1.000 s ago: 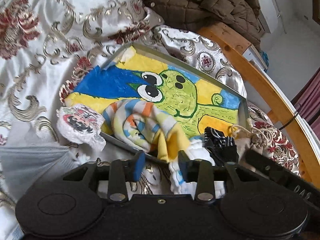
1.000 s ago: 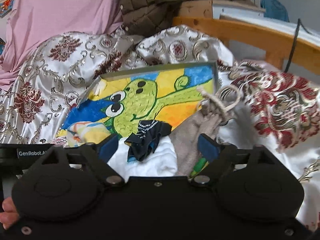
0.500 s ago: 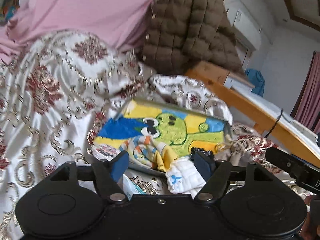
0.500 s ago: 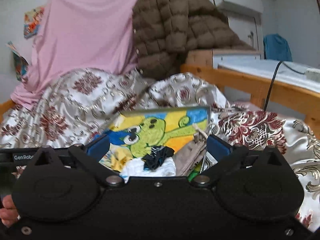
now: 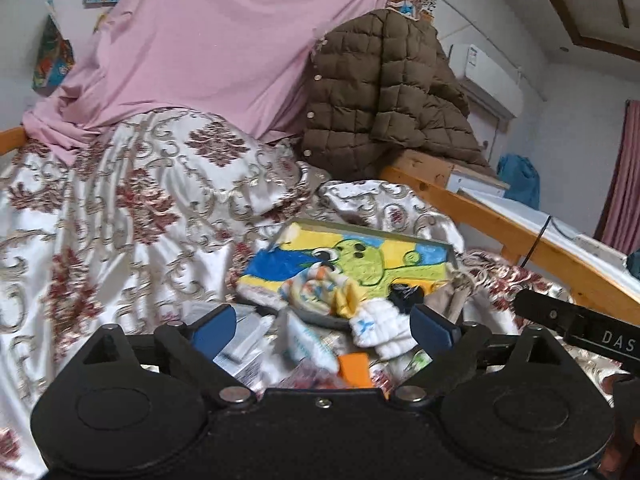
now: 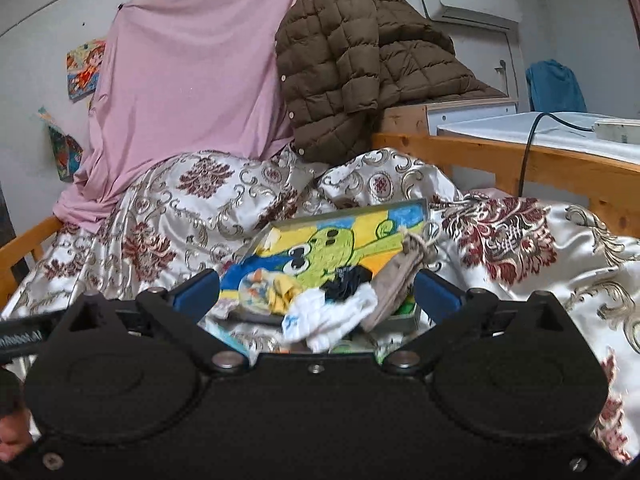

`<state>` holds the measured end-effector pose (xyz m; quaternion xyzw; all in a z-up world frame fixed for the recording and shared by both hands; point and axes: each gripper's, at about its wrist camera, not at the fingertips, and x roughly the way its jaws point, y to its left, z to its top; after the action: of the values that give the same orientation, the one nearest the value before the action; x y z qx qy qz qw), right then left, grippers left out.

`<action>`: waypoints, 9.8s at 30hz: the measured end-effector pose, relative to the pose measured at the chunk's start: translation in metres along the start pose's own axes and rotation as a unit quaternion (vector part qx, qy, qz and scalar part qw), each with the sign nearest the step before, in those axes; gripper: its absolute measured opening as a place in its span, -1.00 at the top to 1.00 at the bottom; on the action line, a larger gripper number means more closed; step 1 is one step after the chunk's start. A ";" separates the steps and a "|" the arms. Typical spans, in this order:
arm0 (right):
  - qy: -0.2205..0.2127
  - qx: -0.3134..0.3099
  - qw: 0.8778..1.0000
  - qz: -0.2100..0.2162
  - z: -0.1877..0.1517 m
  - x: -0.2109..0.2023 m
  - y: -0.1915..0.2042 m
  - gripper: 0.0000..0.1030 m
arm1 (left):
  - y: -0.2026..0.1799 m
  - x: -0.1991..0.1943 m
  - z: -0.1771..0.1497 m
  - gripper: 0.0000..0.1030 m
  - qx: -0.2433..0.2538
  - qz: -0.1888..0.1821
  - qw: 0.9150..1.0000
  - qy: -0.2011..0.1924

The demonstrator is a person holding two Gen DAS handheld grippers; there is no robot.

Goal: Organize soft objects
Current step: 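Lift both open tools up and away from the painting tray, then move the left tool toward the orange silicone piece while the right tool approaches the white cloth pads, then close the left tool on the orange piece while the right tool grasps a white pad, then carry the orange piece to the tray with the left tool while the right carries the pad, then lower the orange piece onto the tray with the left tool while the right releases the pad, then lift both open tools away from the painting tray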

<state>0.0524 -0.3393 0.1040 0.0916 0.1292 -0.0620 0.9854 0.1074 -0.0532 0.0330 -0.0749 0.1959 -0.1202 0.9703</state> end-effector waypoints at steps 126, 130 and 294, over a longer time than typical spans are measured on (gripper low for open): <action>0.325 0.015 0.946 -0.006 -0.159 0.163 0.067 0.62 | -0.056 0.179 -0.050 0.64 0.377 -0.248 0.866 0.216; 0.331 0.032 0.943 0.001 -0.158 0.163 0.060 0.79 | -0.049 0.177 -0.040 0.64 0.340 -0.232 0.885 0.217; -0.014 0.046 0.999 -0.027 -0.004 -0.066 0.005 -0.99 | 0.014 -0.017 -0.009 -0.98 0.000 0.077 0.997 0.015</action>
<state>-0.0108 -0.3278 0.1188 0.1322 0.1150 -0.0953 0.9799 0.0911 -0.0359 0.0286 -0.0576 0.2155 -0.0461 0.9737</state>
